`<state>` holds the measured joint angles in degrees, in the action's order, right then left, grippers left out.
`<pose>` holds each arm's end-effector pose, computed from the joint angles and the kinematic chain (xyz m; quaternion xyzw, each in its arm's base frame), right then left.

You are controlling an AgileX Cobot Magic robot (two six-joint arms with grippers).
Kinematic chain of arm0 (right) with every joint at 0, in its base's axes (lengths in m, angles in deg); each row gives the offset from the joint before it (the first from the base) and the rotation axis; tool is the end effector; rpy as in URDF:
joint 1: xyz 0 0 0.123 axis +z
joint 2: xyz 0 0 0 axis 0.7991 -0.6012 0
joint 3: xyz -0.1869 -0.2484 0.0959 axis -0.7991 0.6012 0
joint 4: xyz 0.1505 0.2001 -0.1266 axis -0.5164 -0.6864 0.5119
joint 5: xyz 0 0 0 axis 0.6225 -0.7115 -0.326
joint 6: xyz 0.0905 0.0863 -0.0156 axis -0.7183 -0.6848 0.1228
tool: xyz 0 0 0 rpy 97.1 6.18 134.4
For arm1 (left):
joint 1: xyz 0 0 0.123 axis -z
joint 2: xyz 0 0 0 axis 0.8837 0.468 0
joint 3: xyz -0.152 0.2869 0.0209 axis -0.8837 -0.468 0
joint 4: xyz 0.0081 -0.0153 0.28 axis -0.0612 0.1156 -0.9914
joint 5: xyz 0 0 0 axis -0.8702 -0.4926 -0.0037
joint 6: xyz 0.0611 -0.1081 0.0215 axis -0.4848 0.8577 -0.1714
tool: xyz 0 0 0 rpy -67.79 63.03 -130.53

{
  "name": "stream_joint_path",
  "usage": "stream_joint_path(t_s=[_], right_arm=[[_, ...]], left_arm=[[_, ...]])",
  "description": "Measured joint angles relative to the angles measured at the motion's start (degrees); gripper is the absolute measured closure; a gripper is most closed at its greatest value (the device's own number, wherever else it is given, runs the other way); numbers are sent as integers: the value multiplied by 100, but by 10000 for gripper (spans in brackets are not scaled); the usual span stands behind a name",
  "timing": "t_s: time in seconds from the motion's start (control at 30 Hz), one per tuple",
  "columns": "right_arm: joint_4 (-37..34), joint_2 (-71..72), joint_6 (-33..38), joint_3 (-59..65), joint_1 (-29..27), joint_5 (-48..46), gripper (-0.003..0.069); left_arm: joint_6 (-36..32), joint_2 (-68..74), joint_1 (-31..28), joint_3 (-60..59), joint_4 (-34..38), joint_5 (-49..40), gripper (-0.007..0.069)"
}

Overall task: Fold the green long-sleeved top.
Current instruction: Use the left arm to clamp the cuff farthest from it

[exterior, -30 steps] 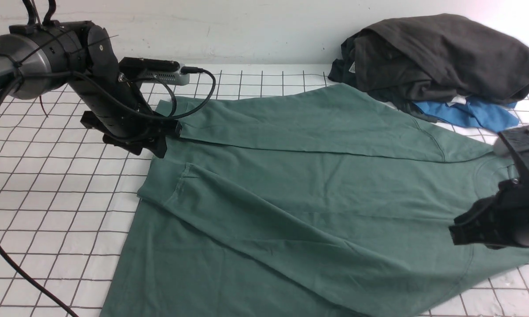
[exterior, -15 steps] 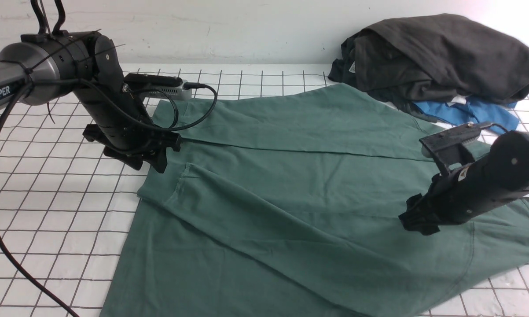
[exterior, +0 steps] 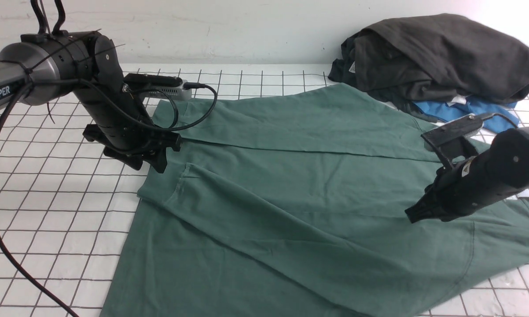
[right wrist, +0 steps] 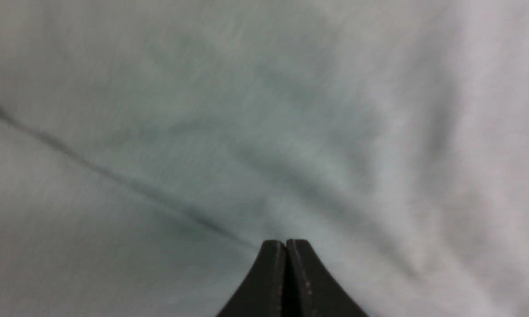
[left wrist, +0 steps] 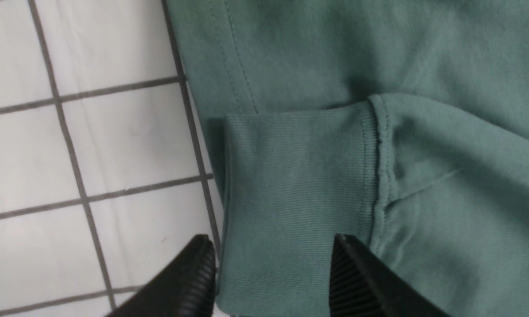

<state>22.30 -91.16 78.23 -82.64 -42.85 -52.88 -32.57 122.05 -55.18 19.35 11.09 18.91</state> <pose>0.3744 0.0674 0.1536 -0.2022 0.9586 -0.0060 0.2004 0.4890 -0.0762 0.1888 0.0819 0.9842 -0.0725 0.1395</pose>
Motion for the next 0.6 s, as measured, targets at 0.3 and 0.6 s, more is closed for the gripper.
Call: stream_joint_path(t_s=[0.3,0.6], right_arm=[[-305,27,-521,-79,-228,-853,615],[352,-185,-1134,-88,-419,-752,273]], left_arm=[[0,0,0,0,0,-5,293],[0,0,0,0,0,-35,293]])
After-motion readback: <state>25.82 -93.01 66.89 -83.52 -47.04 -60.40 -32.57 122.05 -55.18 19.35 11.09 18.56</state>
